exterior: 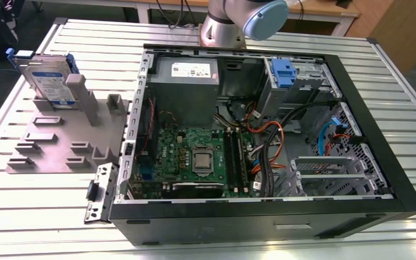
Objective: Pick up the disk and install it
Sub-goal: 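Pick up the disk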
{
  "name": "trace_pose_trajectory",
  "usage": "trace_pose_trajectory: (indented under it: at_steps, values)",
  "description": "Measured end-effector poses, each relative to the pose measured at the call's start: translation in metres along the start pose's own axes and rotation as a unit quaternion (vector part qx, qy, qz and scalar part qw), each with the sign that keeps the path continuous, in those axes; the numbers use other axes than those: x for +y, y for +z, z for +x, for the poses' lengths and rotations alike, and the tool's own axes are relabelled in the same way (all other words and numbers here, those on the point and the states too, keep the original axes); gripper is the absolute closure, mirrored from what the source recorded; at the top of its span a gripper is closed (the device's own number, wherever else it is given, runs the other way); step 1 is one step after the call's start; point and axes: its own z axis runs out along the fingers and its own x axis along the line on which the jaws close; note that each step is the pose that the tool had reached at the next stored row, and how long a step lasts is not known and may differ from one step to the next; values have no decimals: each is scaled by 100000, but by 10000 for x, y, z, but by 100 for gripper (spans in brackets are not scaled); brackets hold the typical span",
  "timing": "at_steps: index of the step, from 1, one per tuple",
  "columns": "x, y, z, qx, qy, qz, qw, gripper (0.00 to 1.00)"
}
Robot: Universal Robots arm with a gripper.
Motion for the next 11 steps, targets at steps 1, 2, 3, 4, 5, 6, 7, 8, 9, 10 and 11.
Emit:
trace_pose_trajectory:
  at_steps: [1, 2, 3, 4, 5, 6, 7, 8, 9, 10, 11]
  values:
    - [0, 0, 0, -2, -7, 2, 100000, 89]
    - [0, 0, 0, 2, -37, 0, 100000, 89]
    - [0, 0, 0, 3, -99, -1, 100000, 89]
    - [0, 0, 0, 10, -213, -3, 100000, 89]
    - [0, 0, 0, 29, -688, -15, 99998, 89]
    - [0, 0, 0, 46, -1062, -21, 99994, 89]
    - [0, 0, 0, 65, -1486, -30, 99989, 89]
    - [0, 0, 0, 90, -2032, -42, 99979, 89]
    - [0, 0, 0, 119, -2699, -54, 99963, 89]
    - [0, 0, 0, 151, -3417, -69, 99941, 89]
    - [0, 0, 0, 182, -4126, -84, 99915, 89]
